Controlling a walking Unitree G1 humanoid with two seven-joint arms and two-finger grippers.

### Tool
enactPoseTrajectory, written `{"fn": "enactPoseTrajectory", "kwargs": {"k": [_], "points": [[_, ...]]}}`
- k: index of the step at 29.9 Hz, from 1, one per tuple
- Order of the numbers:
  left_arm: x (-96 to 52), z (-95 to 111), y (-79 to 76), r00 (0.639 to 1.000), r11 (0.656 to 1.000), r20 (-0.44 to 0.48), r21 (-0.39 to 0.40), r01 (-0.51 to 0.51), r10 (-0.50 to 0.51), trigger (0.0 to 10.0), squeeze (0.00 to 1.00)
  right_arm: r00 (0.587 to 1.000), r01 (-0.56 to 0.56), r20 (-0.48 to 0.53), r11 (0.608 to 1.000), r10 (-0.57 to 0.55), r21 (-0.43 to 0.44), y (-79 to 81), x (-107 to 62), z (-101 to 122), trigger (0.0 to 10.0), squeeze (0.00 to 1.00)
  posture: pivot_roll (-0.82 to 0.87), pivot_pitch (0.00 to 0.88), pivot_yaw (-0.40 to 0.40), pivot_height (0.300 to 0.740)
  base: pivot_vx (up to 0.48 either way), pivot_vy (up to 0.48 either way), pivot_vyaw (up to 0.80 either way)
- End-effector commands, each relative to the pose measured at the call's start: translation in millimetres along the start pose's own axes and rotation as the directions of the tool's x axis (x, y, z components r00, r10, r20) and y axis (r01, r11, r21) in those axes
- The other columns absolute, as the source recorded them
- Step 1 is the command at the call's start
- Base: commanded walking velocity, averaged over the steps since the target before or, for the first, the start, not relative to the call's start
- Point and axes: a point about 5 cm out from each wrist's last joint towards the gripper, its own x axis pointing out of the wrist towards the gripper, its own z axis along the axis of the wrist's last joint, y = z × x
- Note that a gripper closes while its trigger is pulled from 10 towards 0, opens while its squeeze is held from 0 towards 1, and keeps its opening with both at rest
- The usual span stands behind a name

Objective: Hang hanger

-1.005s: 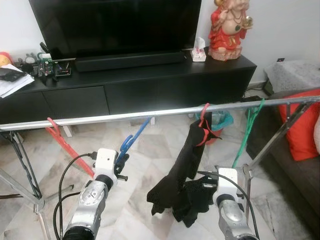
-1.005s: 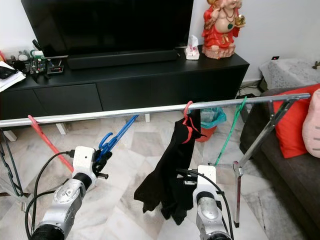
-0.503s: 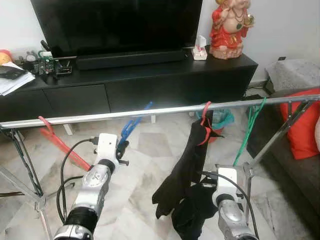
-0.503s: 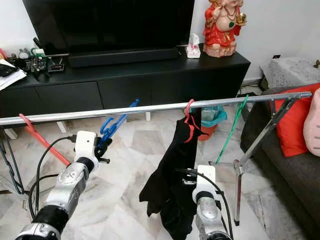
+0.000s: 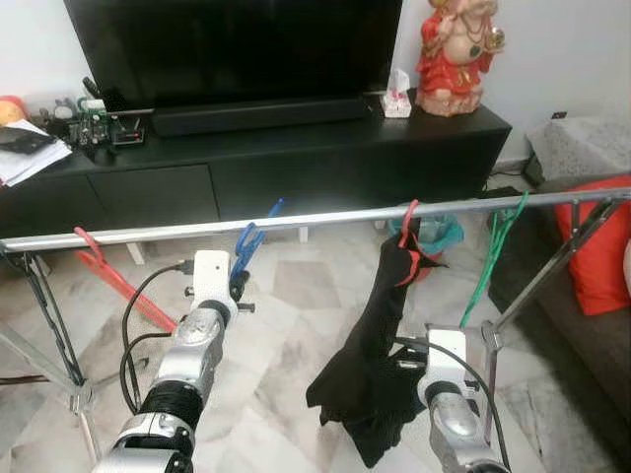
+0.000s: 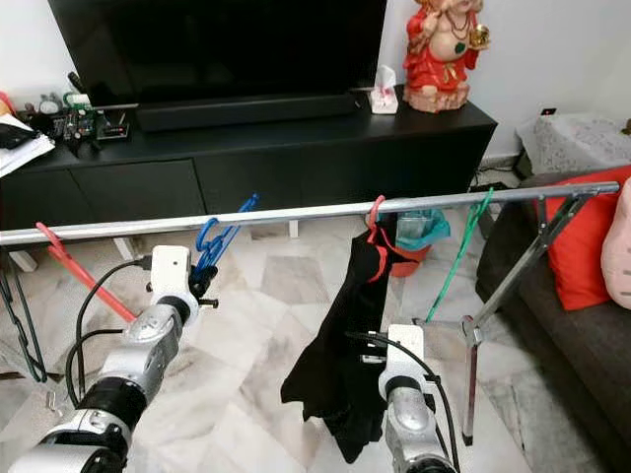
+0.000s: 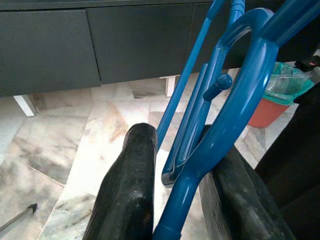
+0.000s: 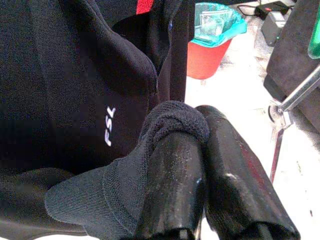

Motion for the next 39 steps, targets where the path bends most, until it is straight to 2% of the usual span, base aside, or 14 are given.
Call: {"fn": "enactPoseTrajectory", "kwargs": {"k": [1, 5, 6, 14, 28, 31, 37, 38, 39], "points": [[3.7, 5.9, -2.7, 1.000, 1.000, -0.005, 0.000, -0.010, 0.010, 10.0, 0.00, 1.000, 0.008, 0.021, 1.000, -0.008, 0.007, -1.6, 3.7, 7.7, 10.0, 0.00, 0.05, 0.000, -0.028, 0.740, 0.000, 0.000, 0.00], [8.7, 9.4, -3.0, 0.998, 0.998, -0.041, 0.046, -0.047, 0.049, 10.0, 0.00, 1.000, 0.012, 0.023, 1.000, -0.012, 0.006, -2.7, 4.1, 8.4, 10.0, 0.00, 0.05, 0.000, -0.027, 0.740, 0.000, 0.000, 0.00], [10.0, 7.7, -3.3, 0.995, 0.997, -0.071, 0.034, -0.064, 0.066, 10.0, 0.00, 1.000, 0.013, 0.025, 1.000, -0.013, 0.006, -2.5, 4.2, 8.7, 10.0, 0.00, 0.05, 0.000, -0.026, 0.740, 0.000, 0.000, 0.00], [12.7, 4.5, -1.5, 0.981, 0.990, -0.136, 0.013, -0.139, 0.139, 10.0, 0.00, 1.000, 0.008, 0.029, 1.000, -0.008, 0.003, -0.5, 4.8, 10.2, 10.0, 0.00, 0.05, 0.000, -0.025, 0.740, 0.000, 0.000, 0.00], [9.8, -12.4, -3.1, 0.960, 0.990, -0.244, -0.001, -0.138, 0.134, 10.0, 0.00, 1.000, -0.003, 0.023, 1.000, 0.003, -0.001, 1.0, 4.6, 9.3, 10.0, 0.00, 0.06, 0.000, -0.031, 0.740, 0.000, 0.000, 0.00], [7.8, -17.4, -1.5, 0.953, 0.990, -0.269, 0.015, -0.138, 0.137, 10.0, 0.00, 1.000, -0.001, 0.022, 1.000, 0.001, -0.001, 0.1, 4.4, 8.8, 10.0, 0.00, 0.06, 0.000, -0.032, 0.740, 0.000, 0.000, 0.00], [5.5, -17.5, 2.9, 0.968, 0.992, -0.219, 0.030, -0.121, 0.125, 10.0, 0.00, 1.000, 0.005, 0.019, 1.000, -0.005, 0.000, -1.3, 4.1, 7.9, 10.0, 0.00, 0.06, 0.000, -0.033, 0.740, 0.000, 0.000, 0.00], [5.2, -17.4, 3.4, 0.968, 0.992, -0.216, 0.027, -0.125, 0.128, 10.0, 0.16, 1.000, 0.005, 0.019, 1.000, -0.005, 0.000, -1.2, 4.1, 8.0, 10.0, 0.00, 0.06, 0.000, -0.033, 0.740, 0.000, 0.000, 0.00], [4.5, -17.2, 4.0, 0.969, 0.991, -0.209, 0.004, -0.130, 0.128, 10.0, 0.64, 1.000, 0.004, 0.019, 1.000, -0.004, -0.001, -1.2, 4.2, 8.1, 10.0, 0.00, 0.06, 0.000, -0.035, 0.740, 0.000, 0.000, 0.00]]}}
